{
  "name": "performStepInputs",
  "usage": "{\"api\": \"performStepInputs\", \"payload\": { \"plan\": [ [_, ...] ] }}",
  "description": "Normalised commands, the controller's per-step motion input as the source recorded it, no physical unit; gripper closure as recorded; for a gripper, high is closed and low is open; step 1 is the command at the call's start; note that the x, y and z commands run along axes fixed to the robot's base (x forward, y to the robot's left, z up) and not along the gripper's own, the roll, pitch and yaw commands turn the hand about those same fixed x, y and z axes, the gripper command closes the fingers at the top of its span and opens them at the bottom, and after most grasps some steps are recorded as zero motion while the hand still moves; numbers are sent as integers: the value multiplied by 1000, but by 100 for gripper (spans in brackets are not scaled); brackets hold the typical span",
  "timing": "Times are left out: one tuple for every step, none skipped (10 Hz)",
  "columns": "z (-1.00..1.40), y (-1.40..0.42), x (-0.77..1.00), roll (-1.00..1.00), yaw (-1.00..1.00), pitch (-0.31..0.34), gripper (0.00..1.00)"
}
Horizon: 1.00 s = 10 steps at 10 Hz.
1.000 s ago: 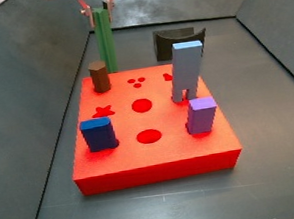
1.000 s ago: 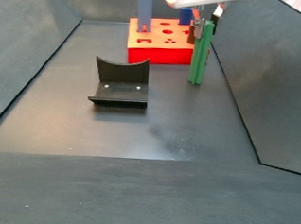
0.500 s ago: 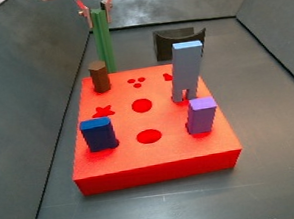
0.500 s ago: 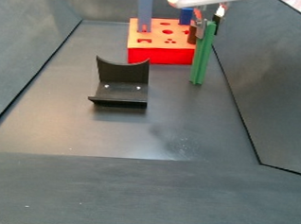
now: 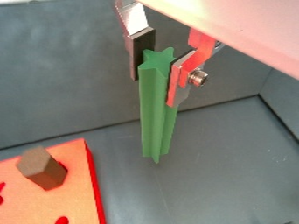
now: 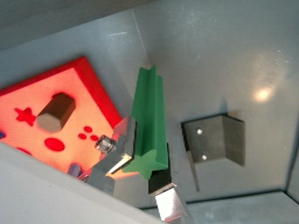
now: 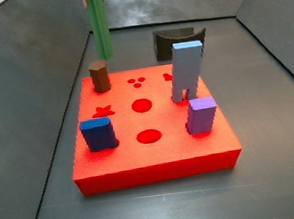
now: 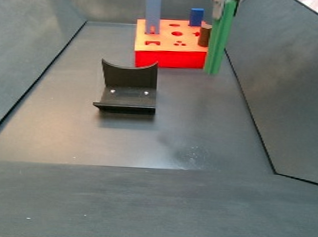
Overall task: Pick up the star object. Move up. Move to above the board. Insert the star object.
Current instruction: Move to above the board.
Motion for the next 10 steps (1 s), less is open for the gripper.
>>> {"api": "performStepInputs", "payload": {
  "plan": [
    [1000, -128, -313, -157, 5, 396, 100],
    [1000, -131, -306, -155, -2, 370, 100],
    [1000, -120, -277, -146, -5, 307, 100],
    [1000, -95, -221, -129, -10, 202, 100],
    [1000, -87, -192, -113, -18, 154, 100],
    [1000, -73, -152, -89, -23, 114, 100],
    [958, -62, -127, -83, -22, 103, 100],
    [744, -40, -64, -77, -21, 91, 100],
    [582, -26, -30, -76, -17, 86, 100],
    [366, -15, -3, -76, -14, 86, 100]
  ]
}}
